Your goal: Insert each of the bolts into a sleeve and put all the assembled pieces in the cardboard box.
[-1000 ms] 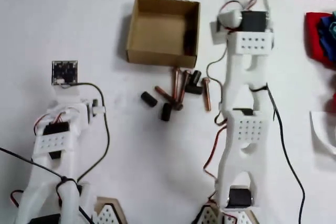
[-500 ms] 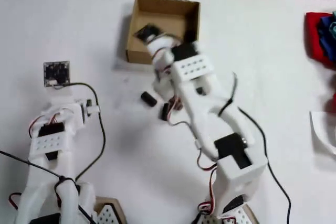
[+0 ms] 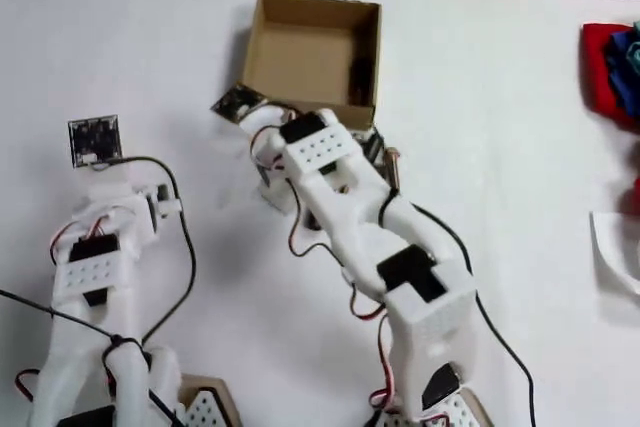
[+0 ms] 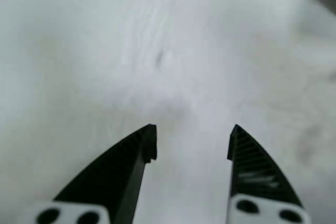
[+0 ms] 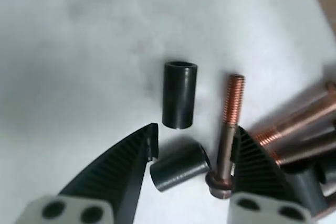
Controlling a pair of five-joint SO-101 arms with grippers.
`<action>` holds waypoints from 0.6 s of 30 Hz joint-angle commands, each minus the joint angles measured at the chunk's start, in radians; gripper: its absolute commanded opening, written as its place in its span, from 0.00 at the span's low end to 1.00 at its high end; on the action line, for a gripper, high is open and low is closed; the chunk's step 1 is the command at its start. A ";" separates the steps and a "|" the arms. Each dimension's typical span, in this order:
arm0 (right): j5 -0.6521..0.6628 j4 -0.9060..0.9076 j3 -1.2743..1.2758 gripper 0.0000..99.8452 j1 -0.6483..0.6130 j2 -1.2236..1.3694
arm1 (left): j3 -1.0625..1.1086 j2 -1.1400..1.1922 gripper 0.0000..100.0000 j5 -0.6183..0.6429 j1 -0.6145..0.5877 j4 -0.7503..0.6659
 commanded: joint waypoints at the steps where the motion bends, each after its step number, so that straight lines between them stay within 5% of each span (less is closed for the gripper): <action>1: 0.008 -0.010 -0.083 0.21 -0.013 0.033 | -0.007 -0.006 0.23 0.012 -0.008 -0.020; 18: 0.000 0.206 -0.563 0.14 -0.015 0.415 | -0.007 -0.006 0.23 0.012 -0.008 -0.020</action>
